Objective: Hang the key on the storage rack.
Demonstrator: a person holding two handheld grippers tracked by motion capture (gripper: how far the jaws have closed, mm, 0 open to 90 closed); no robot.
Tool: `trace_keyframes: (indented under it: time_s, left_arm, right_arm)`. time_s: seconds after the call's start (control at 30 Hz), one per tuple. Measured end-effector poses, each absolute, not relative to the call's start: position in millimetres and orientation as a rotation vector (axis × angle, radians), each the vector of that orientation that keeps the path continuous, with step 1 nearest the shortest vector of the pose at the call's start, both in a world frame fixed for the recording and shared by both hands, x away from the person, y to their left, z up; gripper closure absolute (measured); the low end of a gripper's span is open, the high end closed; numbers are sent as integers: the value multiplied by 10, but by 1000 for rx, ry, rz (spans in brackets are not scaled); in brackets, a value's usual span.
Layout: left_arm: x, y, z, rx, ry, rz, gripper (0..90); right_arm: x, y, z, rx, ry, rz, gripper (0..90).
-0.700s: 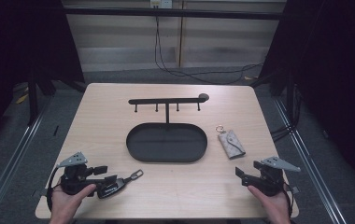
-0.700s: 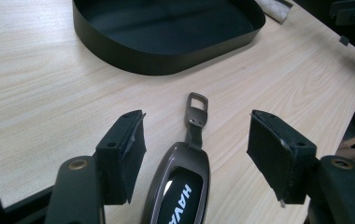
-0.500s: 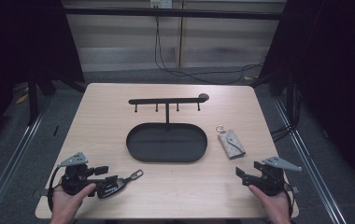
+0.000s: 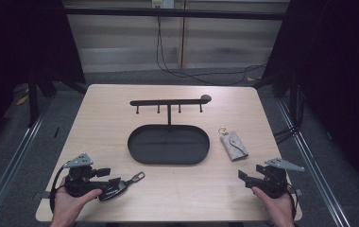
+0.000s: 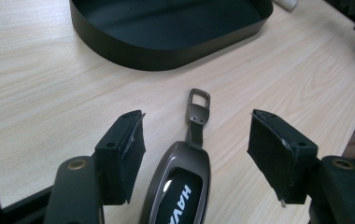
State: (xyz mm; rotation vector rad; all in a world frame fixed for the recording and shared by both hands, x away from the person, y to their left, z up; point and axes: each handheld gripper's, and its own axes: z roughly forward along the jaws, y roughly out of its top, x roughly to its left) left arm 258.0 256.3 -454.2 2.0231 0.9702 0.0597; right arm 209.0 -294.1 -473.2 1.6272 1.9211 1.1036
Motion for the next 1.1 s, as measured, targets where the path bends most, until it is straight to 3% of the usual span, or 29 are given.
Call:
trace_keyframes:
  time_s: [0.47, 0.87, 1.1]
  left_arm:
    - [2660, 2398, -4526, 2143, 910, 74, 423]
    - [2717, 2220, -4424, 2278, 894, 110, 394]
    - [2731, 2117, -4397, 2334, 862, 111, 420]
  right_arm:
    - [2109, -2945, -4734, 1647, 1914, 1119, 199]
    - [2094, -2922, -4725, 1626, 1936, 1114, 199]
    - [2086, -2926, -4719, 1622, 1930, 1121, 198]
